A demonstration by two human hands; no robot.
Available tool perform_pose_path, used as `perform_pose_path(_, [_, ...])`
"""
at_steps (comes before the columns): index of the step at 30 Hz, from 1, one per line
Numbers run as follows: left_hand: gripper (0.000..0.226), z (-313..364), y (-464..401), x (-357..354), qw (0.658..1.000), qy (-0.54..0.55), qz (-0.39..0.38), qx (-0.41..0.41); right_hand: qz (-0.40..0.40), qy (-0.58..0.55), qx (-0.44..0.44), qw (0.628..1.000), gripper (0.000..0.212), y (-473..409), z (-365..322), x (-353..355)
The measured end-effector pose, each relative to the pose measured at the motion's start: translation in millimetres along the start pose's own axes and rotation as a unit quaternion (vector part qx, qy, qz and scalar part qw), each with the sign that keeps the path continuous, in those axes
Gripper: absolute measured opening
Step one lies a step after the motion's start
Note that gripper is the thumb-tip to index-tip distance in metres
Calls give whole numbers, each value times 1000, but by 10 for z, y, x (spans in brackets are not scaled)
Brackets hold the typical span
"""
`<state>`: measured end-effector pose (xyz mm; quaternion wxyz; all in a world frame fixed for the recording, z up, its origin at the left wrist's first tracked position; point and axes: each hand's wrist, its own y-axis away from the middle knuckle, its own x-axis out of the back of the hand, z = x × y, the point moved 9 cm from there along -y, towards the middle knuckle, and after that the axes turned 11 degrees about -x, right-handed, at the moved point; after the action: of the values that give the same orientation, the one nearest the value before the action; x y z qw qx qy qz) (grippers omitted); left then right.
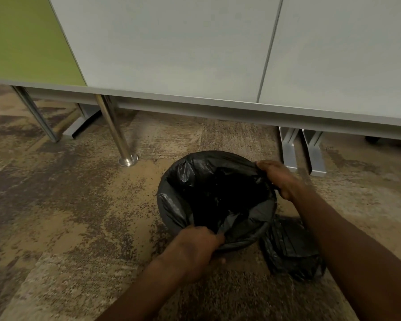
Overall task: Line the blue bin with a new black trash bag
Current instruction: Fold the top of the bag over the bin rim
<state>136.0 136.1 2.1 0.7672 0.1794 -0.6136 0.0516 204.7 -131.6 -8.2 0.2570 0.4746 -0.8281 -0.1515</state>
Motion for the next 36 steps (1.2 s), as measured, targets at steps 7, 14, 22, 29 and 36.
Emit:
perform_pose_path(7, [55, 16, 76, 107, 998, -8, 53, 29, 140, 522, 321, 778, 75, 96, -636, -508])
perform_pose_path(14, [35, 54, 74, 12, 1000, -9, 16, 12, 139, 630, 194, 739, 71, -382, -622, -393])
perform_pose_path(22, [91, -213, 283, 273, 969, 91, 228, 35, 29, 423, 166, 890, 99, -152, -582, -280])
perform_pose_path(29, [41, -1555, 729, 441, 815, 219, 416, 338, 243, 164, 168, 941, 35, 492, -200, 309])
perform_pose_path(36, [31, -1777, 680, 219, 779, 323, 404, 355, 279, 176, 85, 940, 37, 938, 375, 191])
